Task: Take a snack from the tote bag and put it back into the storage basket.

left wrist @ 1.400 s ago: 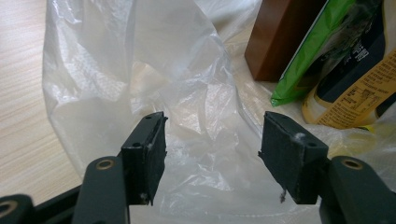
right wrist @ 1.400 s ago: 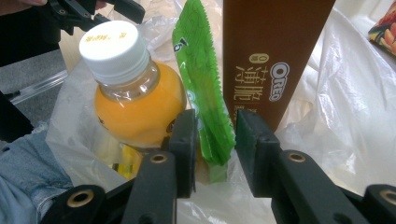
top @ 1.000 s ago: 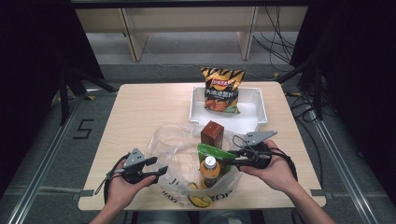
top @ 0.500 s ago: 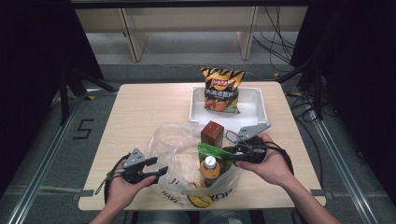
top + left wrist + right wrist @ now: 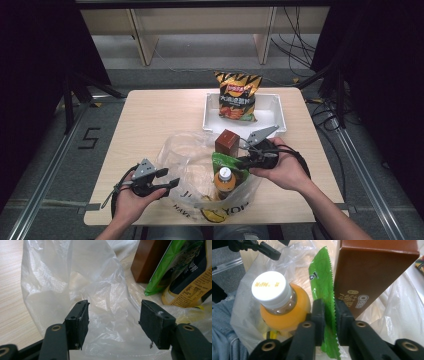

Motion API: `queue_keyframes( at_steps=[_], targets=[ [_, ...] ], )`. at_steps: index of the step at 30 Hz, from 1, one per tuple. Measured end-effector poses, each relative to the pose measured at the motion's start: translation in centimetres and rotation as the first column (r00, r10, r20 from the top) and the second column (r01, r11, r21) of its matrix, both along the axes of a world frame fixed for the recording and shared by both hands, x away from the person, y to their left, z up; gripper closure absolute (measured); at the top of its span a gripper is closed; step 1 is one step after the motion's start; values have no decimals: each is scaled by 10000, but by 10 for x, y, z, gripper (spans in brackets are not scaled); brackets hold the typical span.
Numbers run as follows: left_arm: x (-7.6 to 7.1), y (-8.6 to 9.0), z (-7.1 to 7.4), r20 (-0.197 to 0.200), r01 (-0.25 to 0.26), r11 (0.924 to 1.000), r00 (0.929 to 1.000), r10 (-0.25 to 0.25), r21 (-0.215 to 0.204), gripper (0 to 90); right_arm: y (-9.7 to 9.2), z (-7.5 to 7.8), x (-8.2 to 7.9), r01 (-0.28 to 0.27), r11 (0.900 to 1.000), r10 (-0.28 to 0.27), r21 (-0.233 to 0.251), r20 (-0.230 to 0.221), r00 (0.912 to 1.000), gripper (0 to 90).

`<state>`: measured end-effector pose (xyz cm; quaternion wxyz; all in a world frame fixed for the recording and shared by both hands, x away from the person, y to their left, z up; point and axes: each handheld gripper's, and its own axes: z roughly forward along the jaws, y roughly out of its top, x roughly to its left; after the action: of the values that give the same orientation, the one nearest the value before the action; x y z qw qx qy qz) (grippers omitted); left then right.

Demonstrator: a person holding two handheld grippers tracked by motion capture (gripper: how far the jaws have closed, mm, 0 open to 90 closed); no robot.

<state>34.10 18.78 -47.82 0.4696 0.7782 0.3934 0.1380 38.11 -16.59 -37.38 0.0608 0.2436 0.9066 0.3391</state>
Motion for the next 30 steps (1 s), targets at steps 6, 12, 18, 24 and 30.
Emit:
queue_keyframes(
  at_steps=[6, 12, 18, 24, 30],
  targets=[
    [0, 0, 1, 83, 112, 9999, 9999, -112, 100, 397, 4, 8, 2, -358, 9971, 344, -678, -217, 9992, 900],
    [0, 1, 0, 49, -70, 10000, 10000, 71, -53, 397, 12, 14, 3, -561, 9922, 464, -1110, -874, 9951, 900],
    [0, 1, 0, 68, -48, 10000, 10000, 48, -39, 397, 15, 20, 6, -741, 9891, 642, -1273, -802, 9947, 900],
    [0, 0, 0, 55, -45, 10000, 10000, 45, -50, 397, 15, 30, 9, -1039, 9865, 976, -1269, -549, 9937, 900],
    [0, 0, 0, 52, -37, 10000, 10000, 37, -49, 397, 12, 40, 5, -803, 9922, 731, -954, -776, 9943, 900]
  ],
)
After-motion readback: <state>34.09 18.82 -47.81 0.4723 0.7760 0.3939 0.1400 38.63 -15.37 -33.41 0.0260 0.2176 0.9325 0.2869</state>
